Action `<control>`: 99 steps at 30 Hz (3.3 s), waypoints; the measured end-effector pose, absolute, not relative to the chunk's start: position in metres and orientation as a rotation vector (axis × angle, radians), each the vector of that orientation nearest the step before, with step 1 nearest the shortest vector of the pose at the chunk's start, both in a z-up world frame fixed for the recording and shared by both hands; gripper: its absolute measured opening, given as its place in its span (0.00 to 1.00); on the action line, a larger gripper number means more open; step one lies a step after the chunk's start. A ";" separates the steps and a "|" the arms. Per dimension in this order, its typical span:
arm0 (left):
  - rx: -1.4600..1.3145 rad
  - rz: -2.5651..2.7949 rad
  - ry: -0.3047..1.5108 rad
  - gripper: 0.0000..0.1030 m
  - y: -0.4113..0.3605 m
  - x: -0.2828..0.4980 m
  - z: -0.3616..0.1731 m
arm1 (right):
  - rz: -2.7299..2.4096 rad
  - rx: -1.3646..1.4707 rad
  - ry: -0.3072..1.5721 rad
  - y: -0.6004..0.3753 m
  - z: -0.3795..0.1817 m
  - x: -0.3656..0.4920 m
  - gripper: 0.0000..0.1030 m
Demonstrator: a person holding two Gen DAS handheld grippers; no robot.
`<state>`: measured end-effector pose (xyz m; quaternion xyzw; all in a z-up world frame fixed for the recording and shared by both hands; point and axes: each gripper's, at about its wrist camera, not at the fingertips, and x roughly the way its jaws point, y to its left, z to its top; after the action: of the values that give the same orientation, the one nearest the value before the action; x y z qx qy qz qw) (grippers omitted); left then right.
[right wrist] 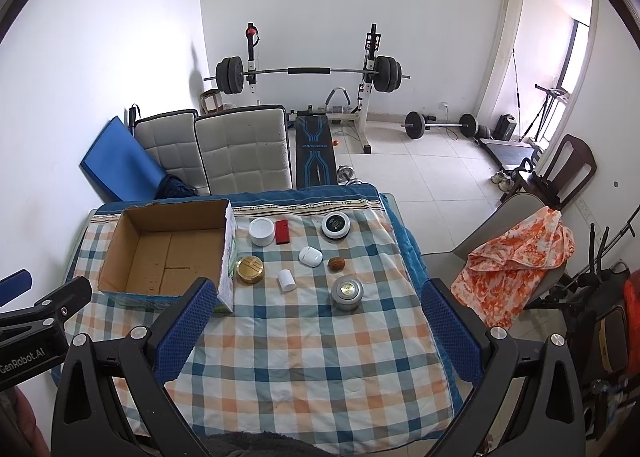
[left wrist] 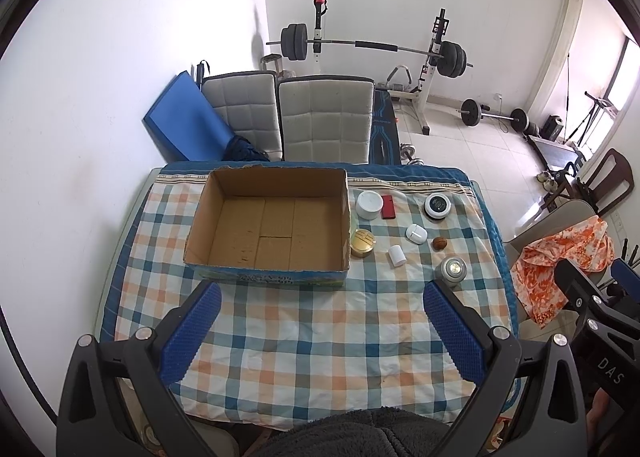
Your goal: Organize rigid objects
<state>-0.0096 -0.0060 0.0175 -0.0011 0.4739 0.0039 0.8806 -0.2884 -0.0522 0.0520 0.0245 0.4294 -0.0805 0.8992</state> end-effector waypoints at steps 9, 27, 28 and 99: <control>-0.005 0.004 0.988 1.00 -0.003 -0.009 0.018 | -0.167 0.049 0.878 -0.053 0.054 -0.293 1.00; 0.001 0.002 0.988 1.00 -0.010 -0.011 0.026 | -0.169 0.062 0.878 -0.058 0.055 -0.299 1.00; 0.002 0.001 0.990 1.00 -0.011 -0.010 0.028 | -0.170 0.065 0.880 -0.060 0.054 -0.299 1.00; 0.991 0.105 1.378 1.00 -0.099 0.240 -0.362 | -0.132 0.158 1.706 -0.139 -0.397 -0.061 0.88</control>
<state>0.2402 -0.0993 -0.3616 0.4381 0.6090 0.0463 0.6596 -0.0609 -0.1387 -0.3968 0.0694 0.7518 -0.0580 0.6532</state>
